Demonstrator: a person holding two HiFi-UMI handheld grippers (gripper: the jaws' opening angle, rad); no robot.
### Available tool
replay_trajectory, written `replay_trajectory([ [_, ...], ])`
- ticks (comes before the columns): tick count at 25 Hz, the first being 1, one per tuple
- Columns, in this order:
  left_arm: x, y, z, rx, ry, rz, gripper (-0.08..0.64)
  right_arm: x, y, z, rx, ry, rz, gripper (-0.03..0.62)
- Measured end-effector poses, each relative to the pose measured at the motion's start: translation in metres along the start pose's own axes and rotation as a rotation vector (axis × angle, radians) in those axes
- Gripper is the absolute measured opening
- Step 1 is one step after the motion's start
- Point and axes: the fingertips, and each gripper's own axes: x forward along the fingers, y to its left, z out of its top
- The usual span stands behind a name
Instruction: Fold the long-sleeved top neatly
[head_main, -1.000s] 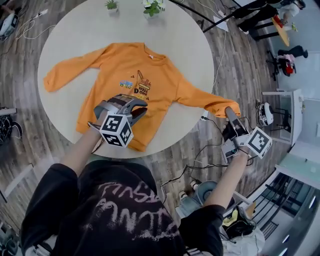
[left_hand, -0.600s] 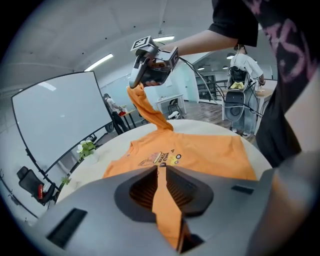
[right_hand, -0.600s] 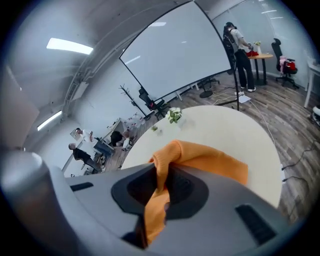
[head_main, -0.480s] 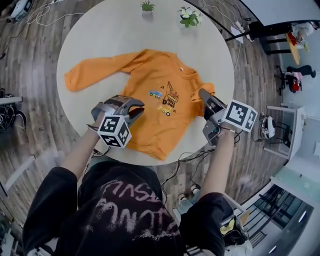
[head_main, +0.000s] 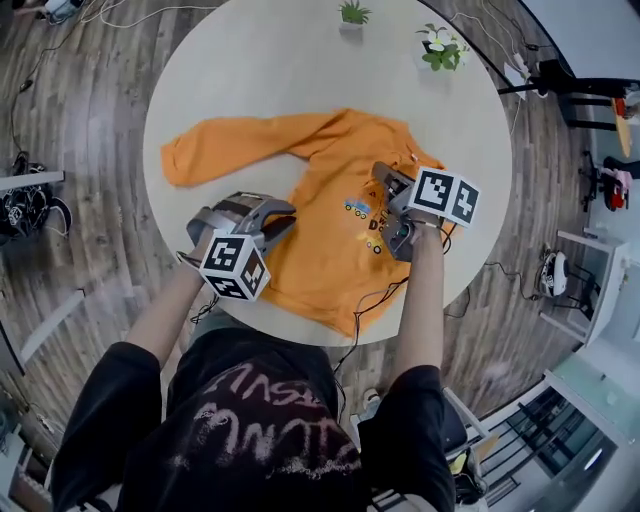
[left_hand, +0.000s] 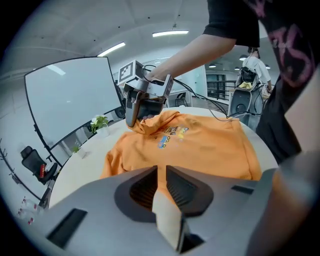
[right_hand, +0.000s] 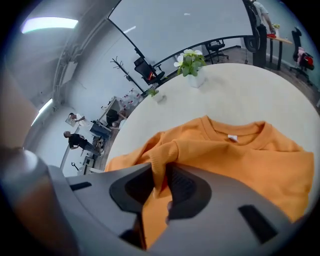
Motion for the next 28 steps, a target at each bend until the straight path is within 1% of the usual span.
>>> replay_trajectory([
  [3,-0.003,0.004,-0.011,-0.017,0.006,0.005,0.066,0.023,0.013,0.002,0.002,0.006,0.039,0.136],
  [4,-0.004,0.005,-0.014,-0.021,0.007,0.006,0.066,0.028,0.016,0.002,-0.004,0.006,0.046,0.144],
  [7,-0.004,0.007,-0.02,-0.039,0.007,0.014,0.066,0.033,0.026,0.0,-0.044,-0.008,0.065,0.155],
  [9,-0.003,0.011,-0.022,-0.059,0.003,0.026,0.066,0.027,0.033,0.0,-0.085,-0.036,0.081,0.156],
  [12,-0.006,0.014,-0.02,-0.1,-0.011,0.049,0.066,0.013,0.039,-0.001,-0.166,-0.083,0.08,0.152],
  [14,-0.01,0.013,-0.017,-0.123,-0.015,0.064,0.066,0.008,0.038,-0.002,-0.192,-0.099,0.081,0.153],
  [18,-0.017,0.009,-0.013,-0.129,0.008,0.097,0.066,0.014,0.035,0.0,-0.156,-0.106,0.139,0.167],
  [20,-0.022,0.005,-0.013,-0.142,0.019,0.114,0.066,0.02,0.034,0.0,-0.15,-0.11,0.149,0.17],
  [23,-0.029,-0.006,-0.018,-0.16,0.044,0.132,0.066,0.03,0.031,-0.003,-0.154,-0.132,0.134,0.213],
  [26,-0.037,-0.015,-0.019,-0.181,0.064,0.155,0.066,0.038,0.037,-0.005,-0.152,-0.15,0.162,0.254],
  [28,-0.04,-0.018,-0.021,-0.196,0.074,0.17,0.065,0.04,0.04,-0.006,-0.162,-0.158,0.173,0.261],
])
